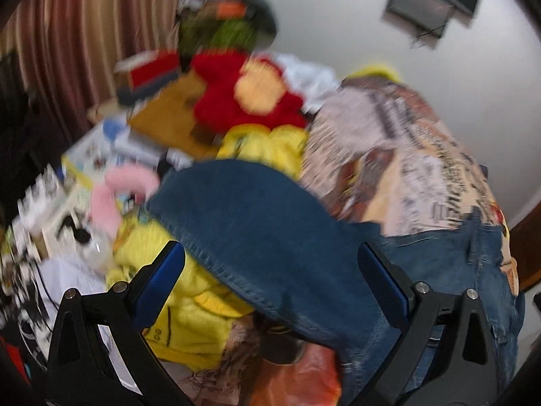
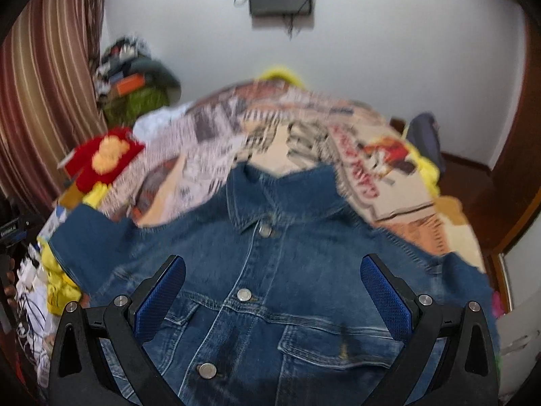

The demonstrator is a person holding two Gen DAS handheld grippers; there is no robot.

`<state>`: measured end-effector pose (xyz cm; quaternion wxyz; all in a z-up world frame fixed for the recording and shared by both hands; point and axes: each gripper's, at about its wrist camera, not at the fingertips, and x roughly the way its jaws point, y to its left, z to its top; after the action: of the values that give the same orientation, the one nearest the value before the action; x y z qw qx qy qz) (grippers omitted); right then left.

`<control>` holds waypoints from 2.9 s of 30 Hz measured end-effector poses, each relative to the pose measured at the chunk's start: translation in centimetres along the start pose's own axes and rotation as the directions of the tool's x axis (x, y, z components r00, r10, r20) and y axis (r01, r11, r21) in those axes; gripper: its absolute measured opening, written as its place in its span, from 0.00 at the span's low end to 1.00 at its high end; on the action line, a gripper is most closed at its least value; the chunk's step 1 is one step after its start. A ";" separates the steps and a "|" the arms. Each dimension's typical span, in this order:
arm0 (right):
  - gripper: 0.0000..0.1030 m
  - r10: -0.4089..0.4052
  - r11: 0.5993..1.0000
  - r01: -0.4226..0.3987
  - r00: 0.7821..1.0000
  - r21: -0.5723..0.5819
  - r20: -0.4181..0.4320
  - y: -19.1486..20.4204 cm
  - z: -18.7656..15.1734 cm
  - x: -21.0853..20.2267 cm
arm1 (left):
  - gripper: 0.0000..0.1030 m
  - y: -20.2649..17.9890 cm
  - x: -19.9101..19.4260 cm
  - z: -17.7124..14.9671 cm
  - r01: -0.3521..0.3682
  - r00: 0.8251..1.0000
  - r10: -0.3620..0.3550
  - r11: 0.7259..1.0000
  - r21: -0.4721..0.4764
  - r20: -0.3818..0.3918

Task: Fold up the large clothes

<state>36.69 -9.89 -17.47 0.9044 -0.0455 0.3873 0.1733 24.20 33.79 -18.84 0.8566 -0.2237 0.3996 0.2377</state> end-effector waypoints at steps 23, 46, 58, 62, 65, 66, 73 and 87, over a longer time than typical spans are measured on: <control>1.00 0.121 0.988 -0.149 0.917 -0.044 -0.379 2.9 -3.1 10.9 | 0.22 1.4 6.2 0.2 -0.155 0.984 0.156 0.988 0.023 -0.088; 1.00 0.025 0.997 -0.039 0.977 -0.062 -0.213 -0.2 -2.8 3.5 | 0.08 -22.9 -0.8 -3.7 0.215 0.971 -0.238 0.822 0.528 -0.025; 1.00 -0.037 0.993 0.020 0.988 -0.116 -0.150 -1.4 -3.8 0.8 | 0.08 -28.9 3.2 -13.1 0.423 0.901 -0.261 0.713 0.560 -0.347; 1.00 -0.046 0.988 0.027 0.991 -0.151 -0.126 -0.8 -3.6 0.3 | 0.25 -25.9 1.8 -11.5 0.394 0.913 -0.266 0.770 0.501 -0.309; 1.00 -0.040 0.985 0.019 0.992 -0.173 -0.118 -0.1 -3.3 0.2 | 0.73 -22.3 0.8 -9.1 0.344 0.937 -0.277 0.838 0.425 -0.212; 1.00 -0.037 0.984 0.016 0.992 -0.178 -0.117 0.2 -3.3 0.2 | 0.79 -20.9 0.5 -8.4 0.325 0.945 -0.277 0.861 0.391 -0.175; 1.00 -0.016 0.976 -0.015 0.990 -0.216 -0.143 2.4 -2.5 1.5 | 0.80 -8.5 3.2 -5.3 0.183 0.974 -0.169 0.980 0.084 -0.153; 1.00 -0.026 0.977 -0.026 0.972 -0.214 -0.234 3.6 -2.9 4.7 | 0.56 -1.3 10.4 -5.6 0.271 0.909 -0.331 0.931 -0.243 -0.255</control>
<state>36.43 -5.80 -22.65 0.8419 -0.1634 0.4706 0.2076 27.58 31.96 -30.05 0.7874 -0.4013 0.4558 0.1060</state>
